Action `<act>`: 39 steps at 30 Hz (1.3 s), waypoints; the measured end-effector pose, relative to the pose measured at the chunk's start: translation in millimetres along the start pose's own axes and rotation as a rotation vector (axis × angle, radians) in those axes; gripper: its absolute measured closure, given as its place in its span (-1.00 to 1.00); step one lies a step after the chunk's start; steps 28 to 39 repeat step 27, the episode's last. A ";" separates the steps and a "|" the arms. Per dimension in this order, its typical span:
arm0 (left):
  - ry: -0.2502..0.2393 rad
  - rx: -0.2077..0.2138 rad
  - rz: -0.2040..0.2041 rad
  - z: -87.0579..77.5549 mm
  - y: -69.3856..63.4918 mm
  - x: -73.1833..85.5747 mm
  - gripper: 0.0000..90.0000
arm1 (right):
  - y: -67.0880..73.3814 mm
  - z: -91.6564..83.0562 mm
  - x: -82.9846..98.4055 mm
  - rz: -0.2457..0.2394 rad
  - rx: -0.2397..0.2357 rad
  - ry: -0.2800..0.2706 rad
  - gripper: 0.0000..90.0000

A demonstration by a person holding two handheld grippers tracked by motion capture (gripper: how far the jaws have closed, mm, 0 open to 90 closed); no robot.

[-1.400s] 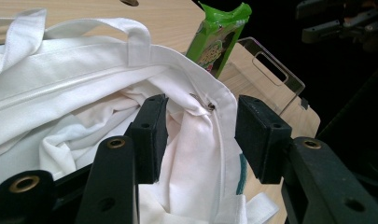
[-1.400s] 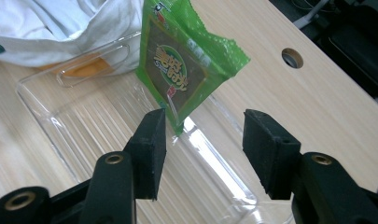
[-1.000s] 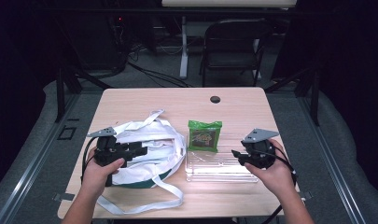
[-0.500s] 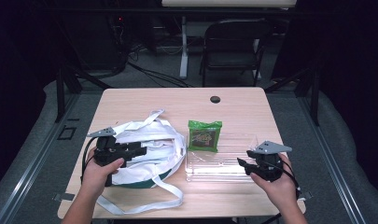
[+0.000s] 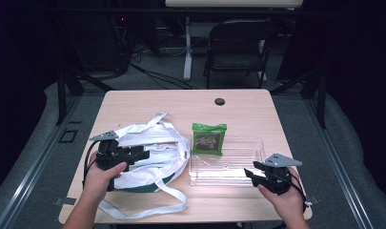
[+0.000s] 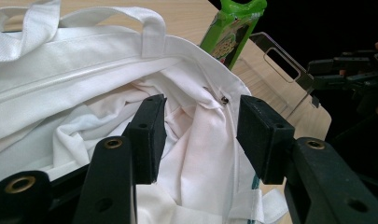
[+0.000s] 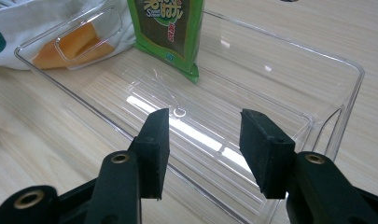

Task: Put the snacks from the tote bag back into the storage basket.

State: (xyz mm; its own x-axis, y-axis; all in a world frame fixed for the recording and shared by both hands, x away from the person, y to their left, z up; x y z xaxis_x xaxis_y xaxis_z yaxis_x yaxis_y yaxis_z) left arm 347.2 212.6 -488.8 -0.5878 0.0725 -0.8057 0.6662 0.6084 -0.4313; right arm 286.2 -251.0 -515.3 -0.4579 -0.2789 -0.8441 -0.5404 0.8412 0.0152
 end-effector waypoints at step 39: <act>-0.003 -0.021 0.003 -1.0 1.5 0.1 0.06 | 2.6 10.0 -3.4 -0.065 -0.023 -0.010 0.02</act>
Point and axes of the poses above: each handheld gripper's, and its own axes: z roughly forward along the jaws, x roughly out of its underside, y roughly to its left, the point moved 2 cm from there along z, roughly forward along the jaws, and after that the axes turned 5 degrees about -y, right-handed, at the moved point
